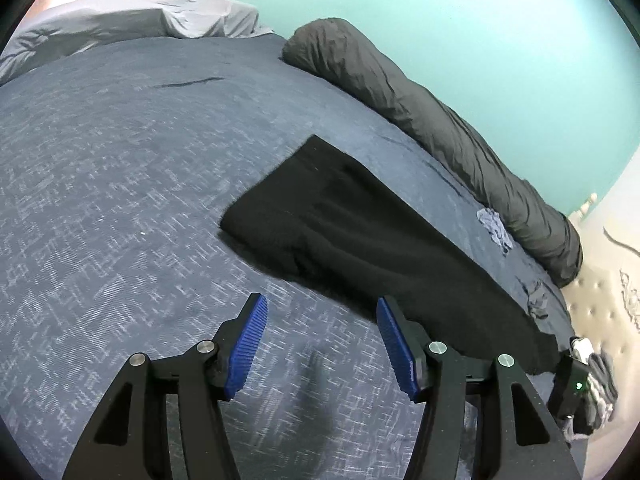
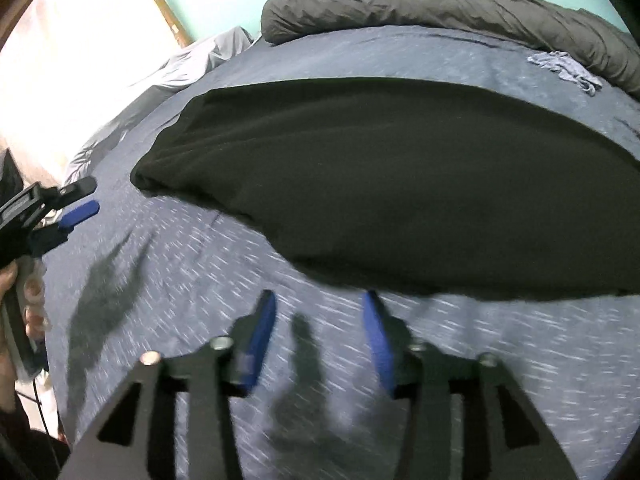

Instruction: Fold clothes

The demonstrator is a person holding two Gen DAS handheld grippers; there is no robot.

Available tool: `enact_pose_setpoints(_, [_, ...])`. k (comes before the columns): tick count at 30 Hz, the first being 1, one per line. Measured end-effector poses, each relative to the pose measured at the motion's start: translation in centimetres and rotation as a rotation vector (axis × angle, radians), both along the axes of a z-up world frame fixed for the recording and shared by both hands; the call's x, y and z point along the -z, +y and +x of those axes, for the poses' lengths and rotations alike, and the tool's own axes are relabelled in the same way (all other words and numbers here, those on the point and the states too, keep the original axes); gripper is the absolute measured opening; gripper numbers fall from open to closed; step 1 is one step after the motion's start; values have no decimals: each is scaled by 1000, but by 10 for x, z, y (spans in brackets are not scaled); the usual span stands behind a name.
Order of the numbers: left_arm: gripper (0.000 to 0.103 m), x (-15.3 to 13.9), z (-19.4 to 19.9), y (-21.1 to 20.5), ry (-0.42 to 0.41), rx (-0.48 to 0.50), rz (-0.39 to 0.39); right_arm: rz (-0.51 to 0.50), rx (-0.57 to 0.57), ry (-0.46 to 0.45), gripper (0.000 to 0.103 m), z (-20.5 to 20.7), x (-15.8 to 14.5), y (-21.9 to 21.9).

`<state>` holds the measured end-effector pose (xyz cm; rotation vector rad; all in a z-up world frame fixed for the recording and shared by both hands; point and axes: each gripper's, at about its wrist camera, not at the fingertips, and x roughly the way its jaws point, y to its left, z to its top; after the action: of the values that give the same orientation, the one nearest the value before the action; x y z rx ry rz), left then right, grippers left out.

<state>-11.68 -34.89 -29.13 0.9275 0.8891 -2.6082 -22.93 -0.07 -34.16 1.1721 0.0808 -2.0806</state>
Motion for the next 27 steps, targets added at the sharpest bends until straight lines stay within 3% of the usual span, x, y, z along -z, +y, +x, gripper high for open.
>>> enact_pose_setpoints(6, [61,-2,8,-11,10,-19,18,-3,22,19,51,-10,2,-28])
enact_pose_setpoints(9, [61,-4,10,-13,16,-21,17,8,26,79,51,-9,-1,-37])
enact_pose_setpoints(10, [61,-4,11,-13,16,-22,17,5,27,94,45,-8,-3,-37])
enact_pose_setpoints(13, [62,-5,11,-15,15,-23,21,-14,22,125,15,-10,-8,-38])
enact_pose_setpoints(15, [62,-5,12,-16,16,-22,20,-33,7,131,7,-11,-11,-36])
enact_pose_setpoints(21, [62,-7,13,-19,20,-24,25,-56,-76,124,4,-1,-32,-13])
enact_pose_setpoints(27, [62,-7,13,-15,18,-19,16,56,-119,50,4,3,3,-22])
